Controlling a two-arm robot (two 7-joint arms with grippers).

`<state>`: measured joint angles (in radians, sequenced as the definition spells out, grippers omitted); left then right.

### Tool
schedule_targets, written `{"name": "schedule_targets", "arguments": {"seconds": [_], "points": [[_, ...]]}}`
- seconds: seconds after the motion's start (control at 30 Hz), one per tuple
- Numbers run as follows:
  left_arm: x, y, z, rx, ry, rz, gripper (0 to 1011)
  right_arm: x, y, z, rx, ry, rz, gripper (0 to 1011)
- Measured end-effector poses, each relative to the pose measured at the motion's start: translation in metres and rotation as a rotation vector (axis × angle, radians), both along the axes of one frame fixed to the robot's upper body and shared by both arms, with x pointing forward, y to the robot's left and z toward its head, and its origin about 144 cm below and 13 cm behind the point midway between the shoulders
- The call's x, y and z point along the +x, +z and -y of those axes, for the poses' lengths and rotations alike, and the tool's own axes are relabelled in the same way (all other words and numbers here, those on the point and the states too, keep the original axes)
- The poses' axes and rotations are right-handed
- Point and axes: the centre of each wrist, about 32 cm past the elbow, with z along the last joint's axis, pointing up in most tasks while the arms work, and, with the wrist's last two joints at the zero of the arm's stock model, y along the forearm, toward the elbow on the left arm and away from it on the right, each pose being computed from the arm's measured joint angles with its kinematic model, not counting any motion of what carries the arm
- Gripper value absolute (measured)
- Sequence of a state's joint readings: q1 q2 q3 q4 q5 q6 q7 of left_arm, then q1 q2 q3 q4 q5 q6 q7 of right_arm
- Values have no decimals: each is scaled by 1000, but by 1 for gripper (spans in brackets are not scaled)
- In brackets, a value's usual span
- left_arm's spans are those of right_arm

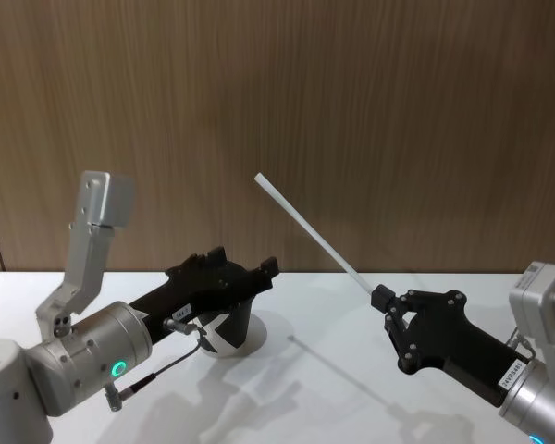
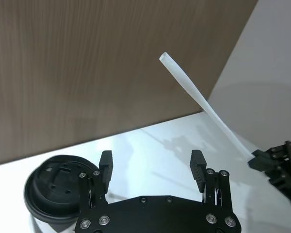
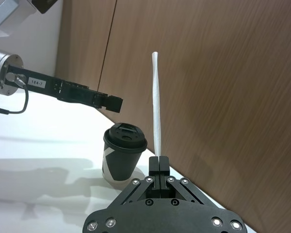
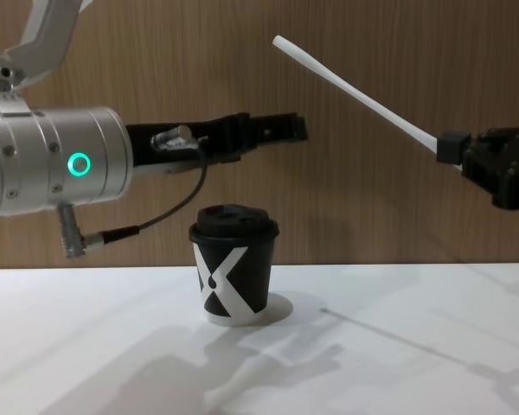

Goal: Pick up the straw with one hand, pass it to the other hand, and insert it into the cup.

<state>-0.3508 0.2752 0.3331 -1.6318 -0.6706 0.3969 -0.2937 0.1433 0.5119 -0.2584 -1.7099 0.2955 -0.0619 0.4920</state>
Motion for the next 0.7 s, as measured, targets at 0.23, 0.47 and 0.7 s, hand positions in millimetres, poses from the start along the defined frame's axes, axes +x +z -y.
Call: {"name": "schedule_targets", "arguments": {"seconds": [0.23, 0.47, 0.7], "points": [[2, -3, -7, -107, -66, -102, 999, 0, 0, 0, 0, 0, 0, 6], [5, -10, -11, -197, -117, -164, 1000, 0, 0, 0, 0, 0, 0, 6], [7, -17, -13, -289, -160, -195, 1000, 0, 0, 0, 0, 0, 0, 6]]}}
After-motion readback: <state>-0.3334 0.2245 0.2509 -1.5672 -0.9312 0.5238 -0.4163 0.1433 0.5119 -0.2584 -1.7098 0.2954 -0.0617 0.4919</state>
